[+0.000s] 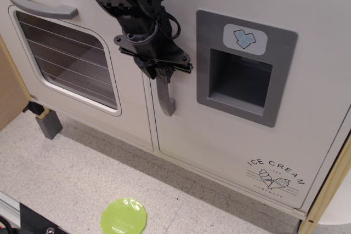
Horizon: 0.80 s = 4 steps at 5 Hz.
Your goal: Open fridge
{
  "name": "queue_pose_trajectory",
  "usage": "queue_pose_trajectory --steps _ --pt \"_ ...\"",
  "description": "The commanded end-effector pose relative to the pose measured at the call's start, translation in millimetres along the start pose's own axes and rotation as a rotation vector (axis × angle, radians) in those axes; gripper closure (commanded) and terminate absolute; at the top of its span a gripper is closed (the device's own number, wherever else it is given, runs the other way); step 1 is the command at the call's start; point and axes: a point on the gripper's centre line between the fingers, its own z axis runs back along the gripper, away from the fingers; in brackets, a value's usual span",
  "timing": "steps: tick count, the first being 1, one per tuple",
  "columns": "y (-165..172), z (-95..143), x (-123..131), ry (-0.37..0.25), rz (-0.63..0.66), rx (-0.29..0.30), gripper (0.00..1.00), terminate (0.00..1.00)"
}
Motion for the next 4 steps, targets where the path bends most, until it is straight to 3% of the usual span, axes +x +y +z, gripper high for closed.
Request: queue_pose_trajectory --steps 1,2,3,4 --pt "2.2 35.9 -13.1 -0.014 -0.031 -0.026 1.0 0.0" --pt "-1.0 46.4 -31.9 0.019 -0.048 -0.05 1.0 0.0" --pt "-7.0 62.7 -48.7 0.068 -0.065 -0.055 0.0 0.0" --pt "1.7 81.5 -56.9 0.171 0.035 -0.088 0.0 0.0"
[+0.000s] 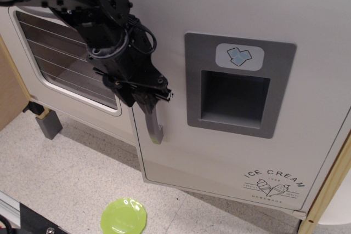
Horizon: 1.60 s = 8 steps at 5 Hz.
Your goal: Open fridge
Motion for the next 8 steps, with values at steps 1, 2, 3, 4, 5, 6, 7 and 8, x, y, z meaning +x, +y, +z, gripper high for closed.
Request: queue_pose_trajectory --steps 1,2,3,4,5,6,7,8 --pt "32.8 45.0 0.3 0.114 0.313 0.023 0.0 0.0" --pt "50.8 57.9 3.6 0.103 0.495 0.043 0.0 0.0" --pt "72.9 77.6 5.9 0.067 0.72 0.028 0.0 0.0" --pt "89.9 94.5 10.8 0.02 0.894 0.038 0.0 0.0" --pt "99.3 99.2 19.5 -0.005 0.988 0.048 0.0 0.0" --pt "112.5 90.8 41.9 -0.064 1.067 0.101 0.0 0.0" --pt "123.6 83.0 54.7 -0.103 1.091 0.152 0.0 0.0" --pt "125.8 75.0 66.4 -0.086 1.103 0.142 0.0 0.0"
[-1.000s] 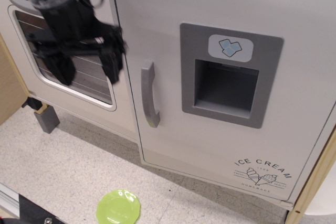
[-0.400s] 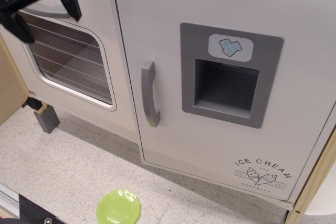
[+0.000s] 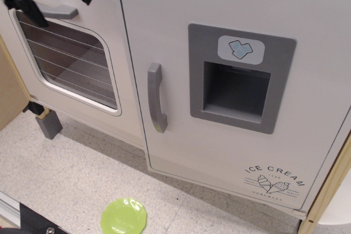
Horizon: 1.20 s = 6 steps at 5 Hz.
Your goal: Open fridge
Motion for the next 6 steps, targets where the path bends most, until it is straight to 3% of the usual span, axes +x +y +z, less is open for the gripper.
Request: queue_pose_trajectory --steps 1,2,5,6 --pt "-29.2 8.6 -1.2 -0.023 -0.036 -0.06 0.0 0.0" --pt "-50.9 1.9 -3.5 0.006 -0.004 -0.042 0.0 0.0" --pt "-30.9 14.6 -64.0 0.055 -0.357 -0.038 0.0 0.0" --pt "-18.3 20.5 -80.4 0.105 -0.433 -0.037 0.0 0.0"
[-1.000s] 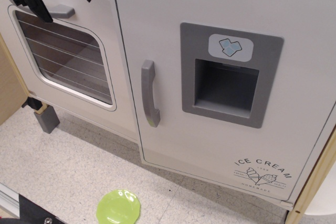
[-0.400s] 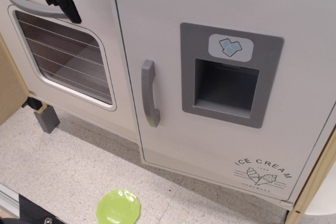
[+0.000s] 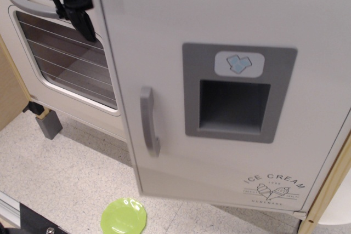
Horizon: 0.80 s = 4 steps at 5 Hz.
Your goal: Open fridge
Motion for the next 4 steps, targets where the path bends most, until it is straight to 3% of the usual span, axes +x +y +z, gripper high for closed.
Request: queue_pose_trajectory --steps 1,3,4 --pt "14.2 21.4 -47.4 0.055 -0.182 -0.006 0.0 0.0" --pt "-3.4 13.7 -109.2 0.113 -0.319 0.01 0.0 0.0" --pt "-15.1 7.2 -129.0 0.096 -0.332 -0.011 0.0 0.0"
